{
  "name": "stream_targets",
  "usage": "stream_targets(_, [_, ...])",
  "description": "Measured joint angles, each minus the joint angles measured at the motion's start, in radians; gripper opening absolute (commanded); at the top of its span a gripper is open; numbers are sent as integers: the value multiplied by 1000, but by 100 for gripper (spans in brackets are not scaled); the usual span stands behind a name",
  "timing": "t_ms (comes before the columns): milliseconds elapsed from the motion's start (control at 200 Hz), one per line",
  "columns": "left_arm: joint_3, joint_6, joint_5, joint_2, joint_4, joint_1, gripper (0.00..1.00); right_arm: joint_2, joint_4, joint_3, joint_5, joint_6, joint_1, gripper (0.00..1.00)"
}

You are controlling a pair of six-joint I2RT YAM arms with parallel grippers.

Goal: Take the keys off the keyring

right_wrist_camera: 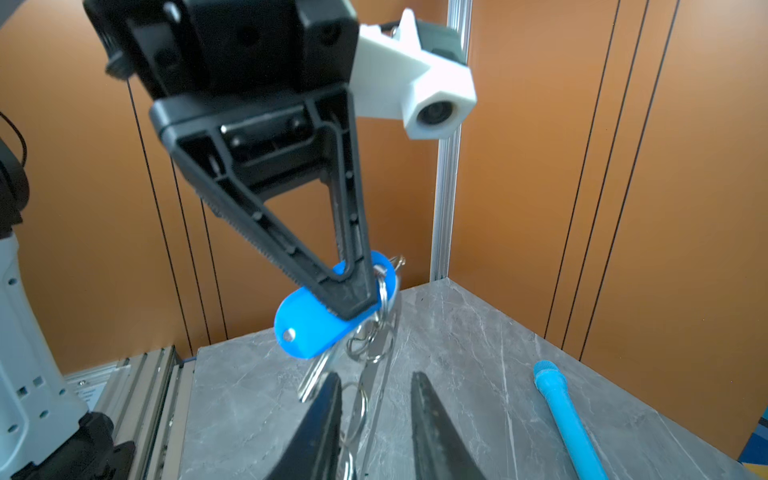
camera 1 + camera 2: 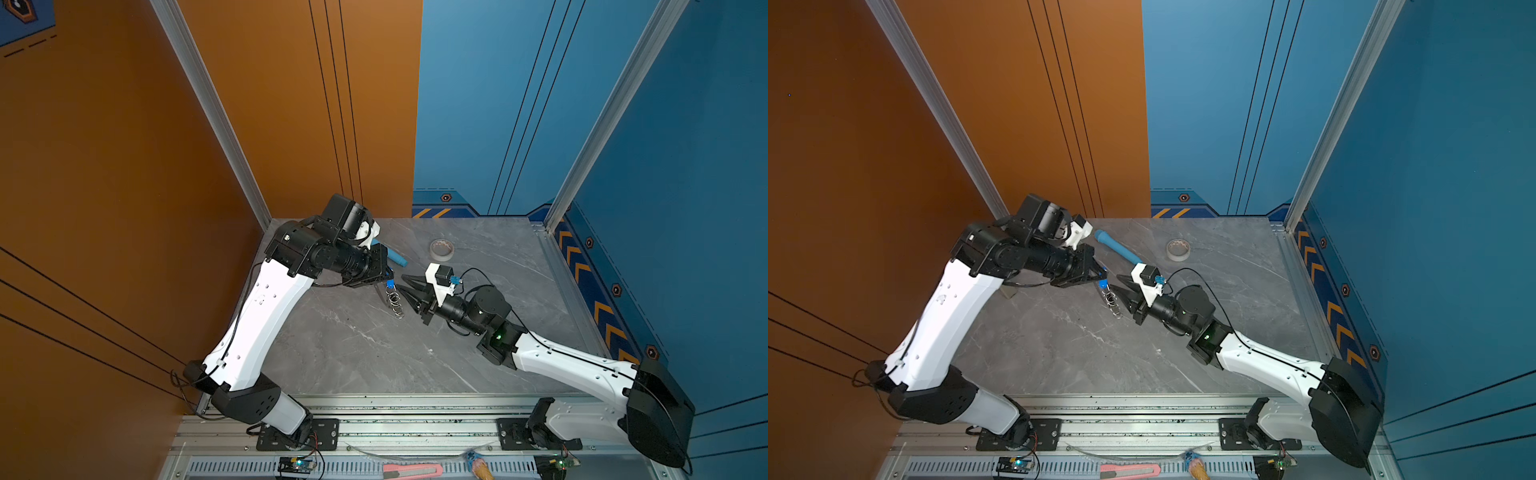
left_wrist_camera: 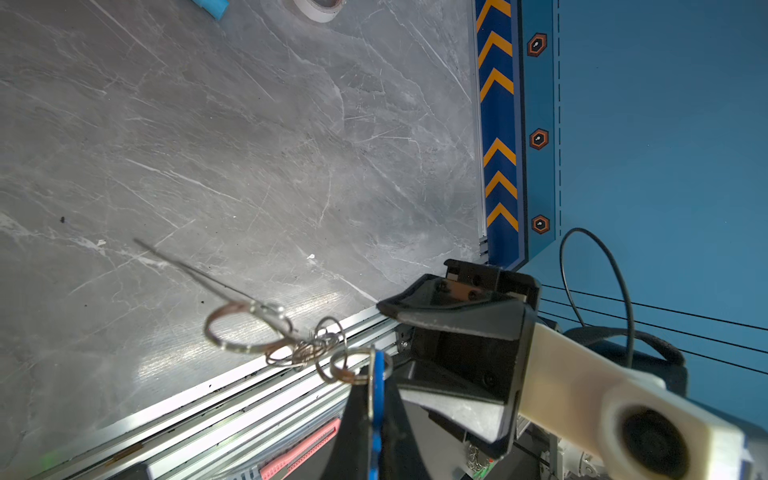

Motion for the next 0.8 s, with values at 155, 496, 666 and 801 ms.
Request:
stream_targets(155, [0,8,0,-2,-6,4,0,1,-66,16,30,-53,26,38])
stream_targets(496, [13,14,0,-2,-14,5,0,21,-128,67,86,-87,31,47])
stream_targets(666, [27,14,0,-2,-26,5,0,30,-150,68,111,-95,31,50])
stream_targets(801, [29,15,1,-2,-29,5,0,36,-142,68,98,-78,22,52])
